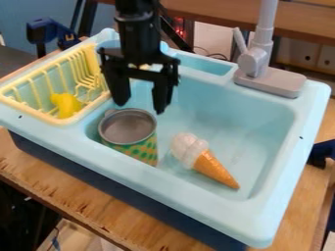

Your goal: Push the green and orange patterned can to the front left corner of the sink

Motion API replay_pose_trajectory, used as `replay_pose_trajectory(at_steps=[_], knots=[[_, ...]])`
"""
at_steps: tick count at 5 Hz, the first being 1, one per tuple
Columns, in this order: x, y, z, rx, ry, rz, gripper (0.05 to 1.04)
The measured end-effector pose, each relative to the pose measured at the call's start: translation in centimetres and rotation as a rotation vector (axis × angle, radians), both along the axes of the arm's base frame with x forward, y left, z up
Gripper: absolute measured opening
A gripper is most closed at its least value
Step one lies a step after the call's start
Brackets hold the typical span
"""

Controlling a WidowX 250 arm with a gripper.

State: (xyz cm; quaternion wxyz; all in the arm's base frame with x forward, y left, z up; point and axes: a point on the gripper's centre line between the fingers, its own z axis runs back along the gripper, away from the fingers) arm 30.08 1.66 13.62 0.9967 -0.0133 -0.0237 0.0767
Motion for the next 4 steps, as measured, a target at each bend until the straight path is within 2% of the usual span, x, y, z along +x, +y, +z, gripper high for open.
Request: replay_pose_trajectory(at_steps=[1,2,3,4], knots=[[1.1,-0.1,0.1,-0.041,0.009,0.023,1.001],[1.3,-0.1,0.8,0.005,0.057,0.035,1.001],[-0.2,-3.8,1.9,0.159,0.105,-0.101,1.001],[-2.1,-8.2,4.4,0.256,0.067,-0.277,1.001]])
